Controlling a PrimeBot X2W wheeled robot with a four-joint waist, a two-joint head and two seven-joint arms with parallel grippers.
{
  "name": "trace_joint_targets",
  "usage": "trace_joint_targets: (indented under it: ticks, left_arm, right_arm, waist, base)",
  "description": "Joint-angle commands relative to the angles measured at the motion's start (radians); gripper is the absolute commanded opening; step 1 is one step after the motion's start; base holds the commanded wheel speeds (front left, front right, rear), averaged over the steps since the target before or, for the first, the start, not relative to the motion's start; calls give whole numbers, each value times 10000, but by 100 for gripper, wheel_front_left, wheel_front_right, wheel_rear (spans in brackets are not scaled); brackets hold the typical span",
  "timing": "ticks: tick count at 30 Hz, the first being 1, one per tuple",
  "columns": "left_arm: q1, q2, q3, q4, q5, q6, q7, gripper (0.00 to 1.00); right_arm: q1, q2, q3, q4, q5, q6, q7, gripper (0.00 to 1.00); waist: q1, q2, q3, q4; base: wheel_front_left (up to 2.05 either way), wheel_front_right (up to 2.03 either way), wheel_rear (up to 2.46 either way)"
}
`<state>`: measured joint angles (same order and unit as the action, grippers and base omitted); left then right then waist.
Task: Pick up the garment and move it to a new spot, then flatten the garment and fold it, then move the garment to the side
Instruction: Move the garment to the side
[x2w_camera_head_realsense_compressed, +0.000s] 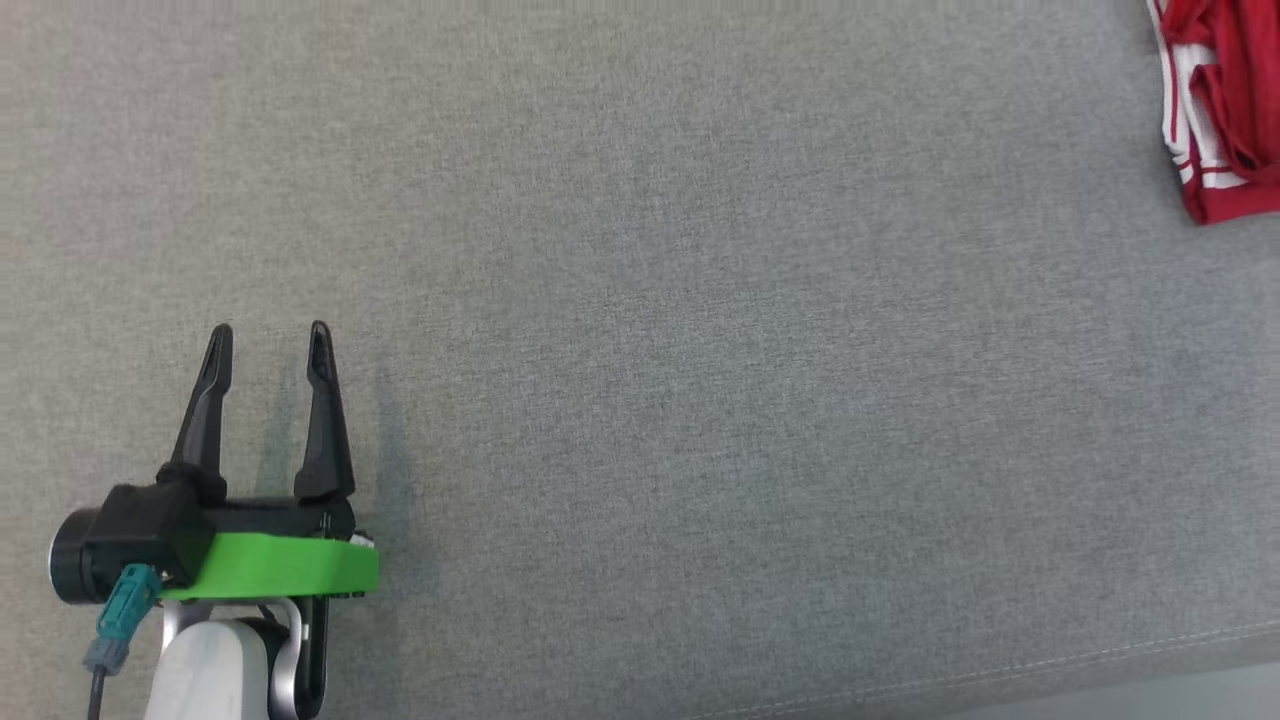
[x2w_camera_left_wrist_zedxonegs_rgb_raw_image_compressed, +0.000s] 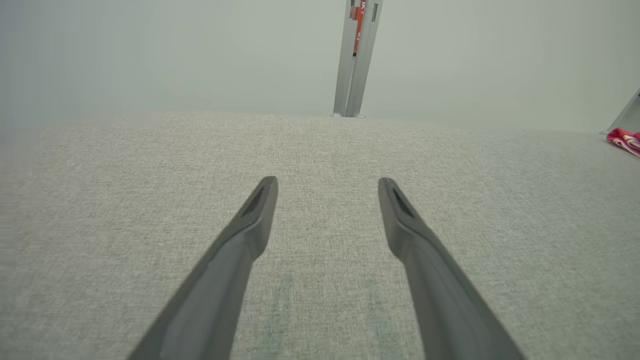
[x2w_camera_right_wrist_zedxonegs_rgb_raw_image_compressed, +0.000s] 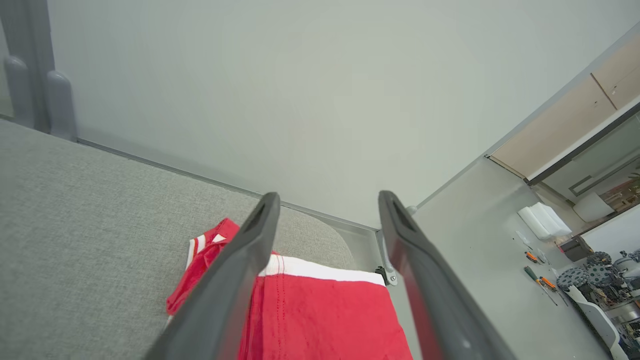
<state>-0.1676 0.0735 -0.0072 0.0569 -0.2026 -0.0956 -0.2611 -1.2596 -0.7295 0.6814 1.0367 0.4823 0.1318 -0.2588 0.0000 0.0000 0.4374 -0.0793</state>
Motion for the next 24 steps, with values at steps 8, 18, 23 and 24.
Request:
trace_joint_targets:
  ticks: [8,18,23,24]
  left_arm:
    - [903,-108,493,343,-209,-49,-46,100]
    - [1709,-171,899,592,-231,-98,-48,100]
    - [1925,-191,949,732,-232,-144,-47,100]
    - [1947,-194,940,746,-217,-151,-49,100]
  right_arm:
    - [2343,684,-1515,-2570,-429,-24,-59,100]
    - [6485,2349,-4173,-5615,-1428,-24,-62,100]
    - [8802,3367,-5380,-7023,-1723,-23,-62,100]
    - [9099,3505,-5529,-7202,-1774,-23,-62,100]
  waist:
    - [0,0,-1926,-425]
    - [0,0,-3231,-392]
    - [0,0,-3643,-184]
    - [0,0,-3686,-148]
  base:
    - [0,0,0]
    - [0,0,0]
    - [0,0,0]
    - [0,0,0]
